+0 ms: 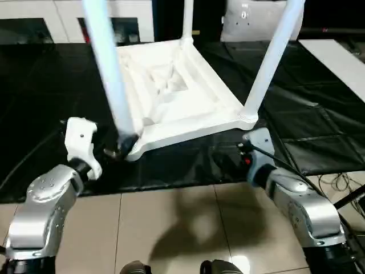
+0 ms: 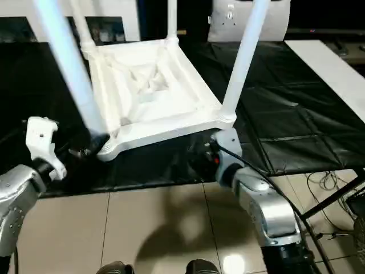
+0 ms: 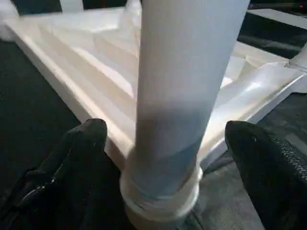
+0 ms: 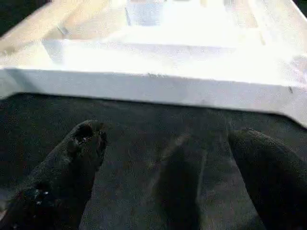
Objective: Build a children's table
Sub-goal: Rotate table base
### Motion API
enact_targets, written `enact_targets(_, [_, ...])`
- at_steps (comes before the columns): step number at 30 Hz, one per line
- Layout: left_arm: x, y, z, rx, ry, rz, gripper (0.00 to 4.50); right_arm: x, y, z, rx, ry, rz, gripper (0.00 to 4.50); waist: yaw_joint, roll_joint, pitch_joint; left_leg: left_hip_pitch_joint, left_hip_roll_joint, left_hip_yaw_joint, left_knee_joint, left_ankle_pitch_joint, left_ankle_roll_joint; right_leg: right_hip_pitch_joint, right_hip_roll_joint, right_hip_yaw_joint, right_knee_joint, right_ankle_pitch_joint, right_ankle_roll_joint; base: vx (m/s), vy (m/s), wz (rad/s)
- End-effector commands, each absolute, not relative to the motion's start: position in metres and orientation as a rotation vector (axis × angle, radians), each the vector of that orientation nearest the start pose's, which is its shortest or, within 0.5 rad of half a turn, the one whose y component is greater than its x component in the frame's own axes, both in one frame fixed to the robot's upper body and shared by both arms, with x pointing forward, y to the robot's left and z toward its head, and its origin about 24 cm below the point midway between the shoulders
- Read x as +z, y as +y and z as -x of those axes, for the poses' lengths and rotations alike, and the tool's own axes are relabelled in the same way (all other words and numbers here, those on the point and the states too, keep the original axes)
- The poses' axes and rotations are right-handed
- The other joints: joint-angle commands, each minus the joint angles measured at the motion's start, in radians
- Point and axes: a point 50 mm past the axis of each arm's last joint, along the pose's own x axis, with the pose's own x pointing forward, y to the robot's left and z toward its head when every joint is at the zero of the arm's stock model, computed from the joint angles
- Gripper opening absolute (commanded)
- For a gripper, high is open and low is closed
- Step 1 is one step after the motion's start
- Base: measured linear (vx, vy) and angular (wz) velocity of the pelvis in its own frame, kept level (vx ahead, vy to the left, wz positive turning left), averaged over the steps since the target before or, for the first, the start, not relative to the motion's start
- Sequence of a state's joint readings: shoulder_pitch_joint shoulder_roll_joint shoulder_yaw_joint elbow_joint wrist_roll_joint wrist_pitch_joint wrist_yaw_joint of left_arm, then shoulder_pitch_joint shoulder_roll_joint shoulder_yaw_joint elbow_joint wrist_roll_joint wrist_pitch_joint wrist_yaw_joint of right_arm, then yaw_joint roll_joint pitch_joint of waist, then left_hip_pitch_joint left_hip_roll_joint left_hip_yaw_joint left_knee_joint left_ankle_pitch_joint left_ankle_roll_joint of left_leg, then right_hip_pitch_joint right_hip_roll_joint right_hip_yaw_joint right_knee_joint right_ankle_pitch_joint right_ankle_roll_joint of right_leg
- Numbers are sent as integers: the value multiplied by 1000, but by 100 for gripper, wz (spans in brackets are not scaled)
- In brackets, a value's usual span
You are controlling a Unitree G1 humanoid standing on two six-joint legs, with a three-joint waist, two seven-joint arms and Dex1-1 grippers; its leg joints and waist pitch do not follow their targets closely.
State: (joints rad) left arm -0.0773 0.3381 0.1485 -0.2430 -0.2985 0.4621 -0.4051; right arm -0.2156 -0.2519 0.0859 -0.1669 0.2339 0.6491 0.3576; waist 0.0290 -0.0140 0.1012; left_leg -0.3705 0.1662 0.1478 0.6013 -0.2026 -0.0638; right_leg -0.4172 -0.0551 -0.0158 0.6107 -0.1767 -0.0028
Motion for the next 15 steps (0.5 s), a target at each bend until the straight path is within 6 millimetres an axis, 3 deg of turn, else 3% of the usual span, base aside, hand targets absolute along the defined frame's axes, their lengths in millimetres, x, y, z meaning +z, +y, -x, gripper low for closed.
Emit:
enact_targets(1, [96,205,-252,-314,83,-28,439,77,-137,-269,539,302,-4,450,5,7,-86,-4,38,1,-61,2,55,66,-55,36,-44,81,-227,58,-14,-1])
enact_targets(5, [97,206,-239,-233,15,-24,439,80,-133,-255,583,260,-34,450,5,1,-81,-2,45,1,-66,-58,67,67,-57,34,-53,20,-233,0,0,0])
enact_targets(6, [97,205,-235,-235,6,-15,439,80,-133,-251,590,260,-44,450,7,1,-74,0,50,1,-73,-127,51,64,-60,35,-64,-97,-217,0,0,0])
enact_targets(9, [96,197,-216,-218,-19,1,439,79,-135,-235,579,251,-66,450,8,-2,-65,7,55,-1,-83,-236,22,59,-61,37,-79,-287,-169,0,0,0])
enact_targets(10, [95,196,-214,-209,-20,8,439,78,-136,-233,571,250,-71,450,5,-1,-53,22,54,-4,-89,-378,-4,50,-58,32,-93,-484,-128,0,0,0])
enact_targets(11, [94,194,-212,-192,-16,15,439,78,-137,-230,552,247,-84,450,0,-8,-46,43,43,-7,-87,-492,-20,37,-54,25,-116,-676,-73,0,0,0])
enact_targets(12, [94,193,-211,-183,-14,17,439,78,-138,-229,543,245,-90,450,-3,-6,-45,56,40,-10,-83,-536,-23,34,-49,17,-123,-747,-52,0,0,0])
enact_targets(13, [92,191,-210,-170,-9,14,439,78,-140,-226,522,242,-106,450,-8,-10,-34,74,30,-10,-74,-594,-19,27,-40,-1,-148,-860,-13,0,0,0])
enact_targets(14, [92,190,-210,-167,-9,12,439,78,-141,-225,515,240,-110,450,-17,-3,-28,117,24,-10,-56,-668,-16,12,-21,-43,-175,-920,12,0,0,0])
enact_targets(15, [90,189,-210,-147,-1,0,439,79,-142,-223,498,229,-119,450,-27,6,-19,139,31,-16,-59,-733,-17,8,-7,-82,-185,-897,18,0,0,0])
